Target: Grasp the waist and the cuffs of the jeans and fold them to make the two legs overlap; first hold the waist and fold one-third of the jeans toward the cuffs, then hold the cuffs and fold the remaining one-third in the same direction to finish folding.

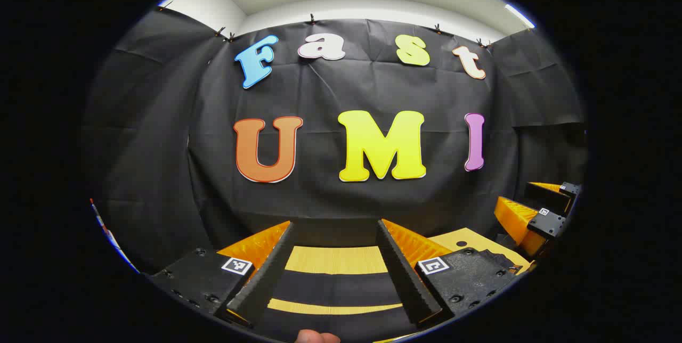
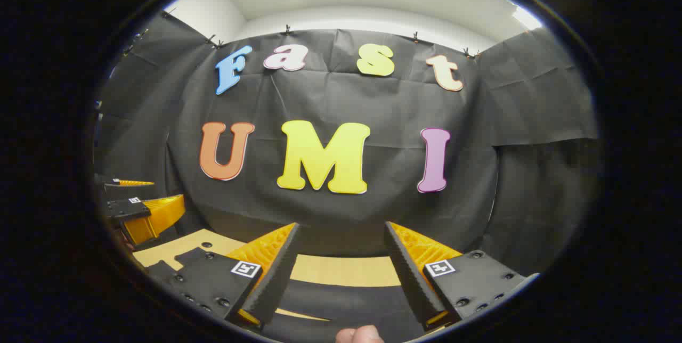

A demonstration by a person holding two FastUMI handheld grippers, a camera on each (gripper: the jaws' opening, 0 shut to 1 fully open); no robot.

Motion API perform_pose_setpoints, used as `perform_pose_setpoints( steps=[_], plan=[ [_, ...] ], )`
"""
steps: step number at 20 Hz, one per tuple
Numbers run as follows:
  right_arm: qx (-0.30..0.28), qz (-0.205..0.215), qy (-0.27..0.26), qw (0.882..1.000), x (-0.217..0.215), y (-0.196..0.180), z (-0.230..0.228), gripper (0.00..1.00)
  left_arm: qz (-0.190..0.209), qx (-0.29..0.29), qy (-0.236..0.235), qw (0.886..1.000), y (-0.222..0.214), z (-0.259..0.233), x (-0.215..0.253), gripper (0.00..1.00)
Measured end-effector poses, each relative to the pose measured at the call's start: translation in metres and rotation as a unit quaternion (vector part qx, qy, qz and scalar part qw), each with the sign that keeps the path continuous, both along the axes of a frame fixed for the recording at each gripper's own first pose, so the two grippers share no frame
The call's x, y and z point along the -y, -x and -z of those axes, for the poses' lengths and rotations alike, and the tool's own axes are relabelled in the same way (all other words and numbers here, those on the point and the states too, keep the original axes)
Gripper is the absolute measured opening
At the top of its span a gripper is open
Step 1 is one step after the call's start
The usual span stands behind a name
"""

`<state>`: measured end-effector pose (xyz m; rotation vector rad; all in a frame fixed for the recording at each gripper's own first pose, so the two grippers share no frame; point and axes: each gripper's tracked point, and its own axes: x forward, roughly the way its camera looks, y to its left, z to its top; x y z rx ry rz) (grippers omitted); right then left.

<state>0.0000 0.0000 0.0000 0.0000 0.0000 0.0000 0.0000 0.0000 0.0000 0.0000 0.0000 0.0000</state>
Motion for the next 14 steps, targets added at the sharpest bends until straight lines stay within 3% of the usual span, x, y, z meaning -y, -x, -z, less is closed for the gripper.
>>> perform_pose_setpoints(
  steps=[1,14],
  plan=[
    [0.001,-0.002,-0.002,1.000,-0.001,-0.002,-0.002,0.93,-0.002,0.002,-0.001,1.000,0.001,-0.001,-0.002,0.97],
    [0.016,-0.030,0.009,0.999,-0.005,0.001,-0.007,0.94,-0.030,0.003,0.008,1.000,0.008,-0.003,-0.017,0.97]
  ],
)
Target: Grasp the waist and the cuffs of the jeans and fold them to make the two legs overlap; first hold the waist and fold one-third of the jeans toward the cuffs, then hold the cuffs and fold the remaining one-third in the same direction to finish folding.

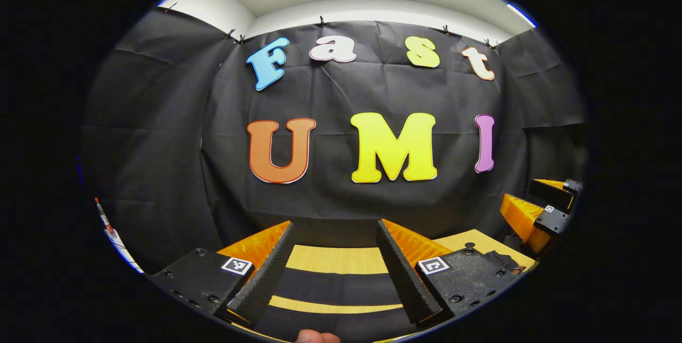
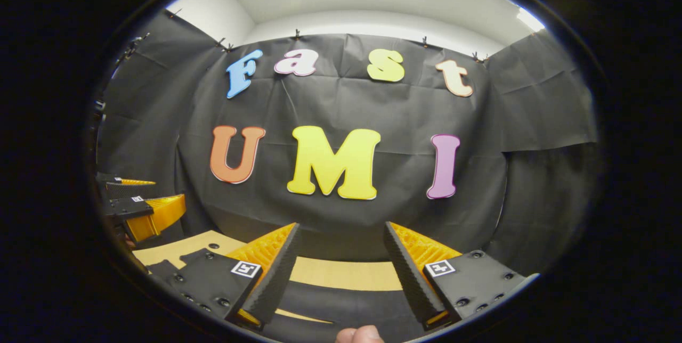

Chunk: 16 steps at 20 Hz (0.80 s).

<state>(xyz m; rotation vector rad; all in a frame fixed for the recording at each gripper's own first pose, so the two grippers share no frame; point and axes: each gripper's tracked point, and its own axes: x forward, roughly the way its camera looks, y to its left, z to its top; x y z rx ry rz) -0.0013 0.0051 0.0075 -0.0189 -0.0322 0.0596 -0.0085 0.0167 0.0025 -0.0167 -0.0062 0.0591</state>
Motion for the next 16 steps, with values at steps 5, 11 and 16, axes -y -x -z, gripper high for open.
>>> perform_pose_setpoints(
  steps=[5,11,16],
  plan=[
    [-0.013,0.032,0.001,0.999,0.039,-0.001,0.009,0.93,-0.018,-0.016,0.013,1.000,-0.001,0.015,-0.019,0.97],
    [-0.076,0.119,-0.008,0.990,0.144,0.003,0.054,0.96,-0.076,-0.074,0.061,0.993,0.006,0.070,-0.090,0.97],
    [-0.164,0.183,-0.057,0.968,0.234,0.027,0.119,0.94,-0.172,-0.162,0.155,0.959,0.045,0.151,-0.174,0.98]
  ],
)
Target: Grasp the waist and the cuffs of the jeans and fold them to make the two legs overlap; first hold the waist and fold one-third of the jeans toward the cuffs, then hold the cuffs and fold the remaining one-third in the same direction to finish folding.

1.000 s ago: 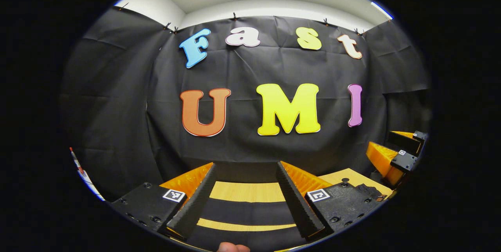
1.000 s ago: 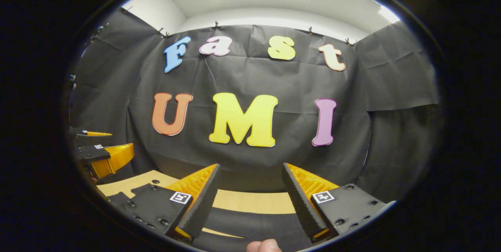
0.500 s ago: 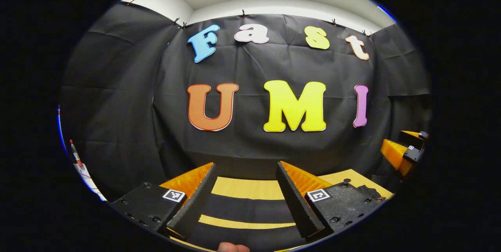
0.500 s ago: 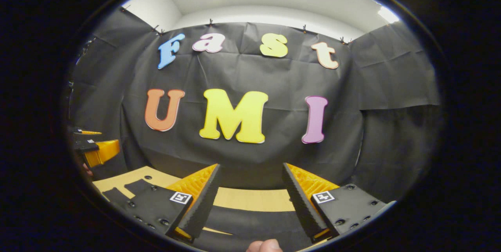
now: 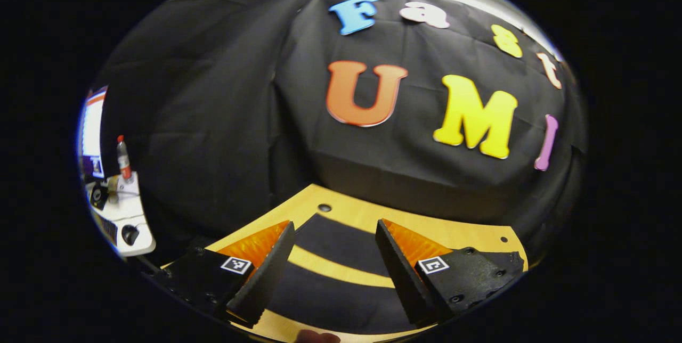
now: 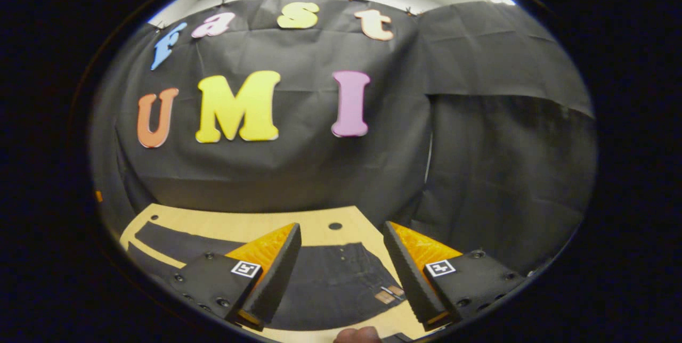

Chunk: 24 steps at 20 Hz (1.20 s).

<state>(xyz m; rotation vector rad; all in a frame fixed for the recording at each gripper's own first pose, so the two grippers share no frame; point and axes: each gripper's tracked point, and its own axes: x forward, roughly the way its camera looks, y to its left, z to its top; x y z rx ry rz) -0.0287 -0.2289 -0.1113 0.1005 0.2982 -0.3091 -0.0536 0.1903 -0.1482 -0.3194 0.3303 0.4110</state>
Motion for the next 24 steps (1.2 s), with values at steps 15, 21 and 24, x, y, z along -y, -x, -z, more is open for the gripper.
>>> perform_pose_setpoints(
  steps=[15,21,24],
  plan=[
    [-0.169,0.129,-0.469,0.857,0.012,0.059,0.192,0.99,-0.216,-0.061,0.464,0.857,0.096,0.165,-0.021,0.99],
    [-0.174,0.162,-0.504,0.830,0.011,0.053,0.218,0.98,-0.220,-0.082,0.476,0.848,0.087,0.189,-0.019,1.00],
    [-0.182,0.165,-0.506,0.827,0.009,0.046,0.227,0.98,-0.229,-0.087,0.478,0.843,0.082,0.196,-0.021,1.00]
  ],
)
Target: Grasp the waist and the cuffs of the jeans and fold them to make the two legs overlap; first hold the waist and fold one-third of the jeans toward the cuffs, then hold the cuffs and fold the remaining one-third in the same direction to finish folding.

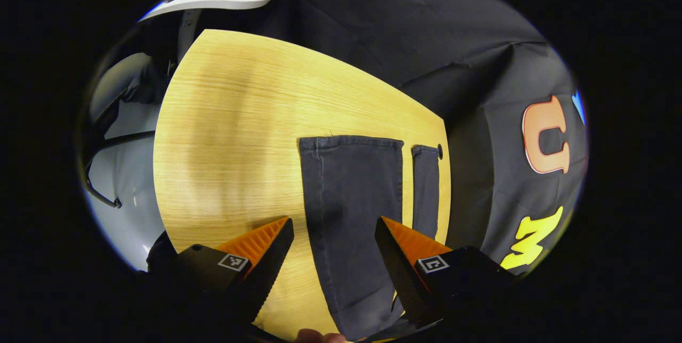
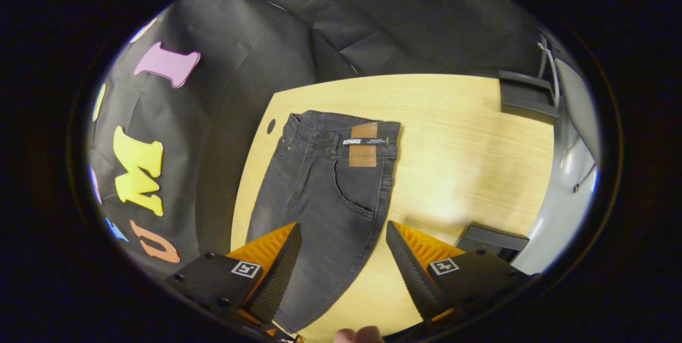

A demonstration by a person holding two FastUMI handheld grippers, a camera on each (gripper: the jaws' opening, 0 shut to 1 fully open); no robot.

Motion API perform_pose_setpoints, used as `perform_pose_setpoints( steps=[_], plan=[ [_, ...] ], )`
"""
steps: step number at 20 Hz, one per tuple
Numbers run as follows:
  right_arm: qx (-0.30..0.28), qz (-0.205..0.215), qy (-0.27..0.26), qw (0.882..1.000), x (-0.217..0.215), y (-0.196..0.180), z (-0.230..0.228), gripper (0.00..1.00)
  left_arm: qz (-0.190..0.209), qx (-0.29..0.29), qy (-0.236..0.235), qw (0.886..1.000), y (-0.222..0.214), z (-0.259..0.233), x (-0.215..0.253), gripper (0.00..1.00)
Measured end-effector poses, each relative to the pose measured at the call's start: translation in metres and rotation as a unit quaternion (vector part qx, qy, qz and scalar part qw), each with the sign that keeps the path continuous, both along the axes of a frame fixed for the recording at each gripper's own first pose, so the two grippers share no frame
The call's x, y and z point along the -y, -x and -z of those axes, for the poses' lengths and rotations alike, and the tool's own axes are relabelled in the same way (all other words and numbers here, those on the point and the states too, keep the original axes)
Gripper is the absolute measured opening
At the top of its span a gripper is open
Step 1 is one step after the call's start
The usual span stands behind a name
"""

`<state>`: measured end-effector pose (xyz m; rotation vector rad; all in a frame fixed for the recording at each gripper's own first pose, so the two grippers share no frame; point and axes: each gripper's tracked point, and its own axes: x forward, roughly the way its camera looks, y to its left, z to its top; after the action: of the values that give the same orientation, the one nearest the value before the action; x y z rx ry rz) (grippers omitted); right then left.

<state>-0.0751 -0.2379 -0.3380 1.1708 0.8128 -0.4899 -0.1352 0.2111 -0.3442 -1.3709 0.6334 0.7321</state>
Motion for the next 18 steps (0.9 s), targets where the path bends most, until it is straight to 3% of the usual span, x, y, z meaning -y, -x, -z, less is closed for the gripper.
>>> perform_pose_setpoints(
  steps=[5,6,11,12,13,14,18],
  plan=[
    [-0.015,0.018,-0.008,1.000,0.005,-0.014,0.014,0.98,0.007,0.000,-0.003,1.000,-0.018,0.003,-0.007,1.00],
    [-0.017,0.020,-0.009,1.000,0.006,-0.017,0.017,0.93,0.008,0.001,-0.001,1.000,-0.021,0.003,-0.007,0.99],
    [-0.028,0.043,-0.023,0.998,0.011,-0.026,0.031,0.94,-0.002,0.019,0.009,1.000,-0.035,0.001,-0.008,0.99],
    [-0.032,0.049,-0.026,0.998,0.013,-0.025,0.036,0.98,-0.002,0.019,0.010,1.000,-0.037,0.002,-0.008,0.99],
    [-0.030,0.057,-0.030,0.997,0.014,-0.027,0.037,0.93,-0.002,0.020,0.012,1.000,-0.039,0.002,-0.009,0.99],
    [-0.029,0.060,-0.034,0.997,0.016,-0.030,0.037,0.96,-0.005,0.022,0.015,1.000,-0.041,0.001,-0.009,1.00],
    [-0.026,0.047,-0.032,0.998,0.015,-0.047,0.037,0.92,0.004,0.032,0.026,0.999,-0.056,0.001,-0.007,0.97]
  ],
)
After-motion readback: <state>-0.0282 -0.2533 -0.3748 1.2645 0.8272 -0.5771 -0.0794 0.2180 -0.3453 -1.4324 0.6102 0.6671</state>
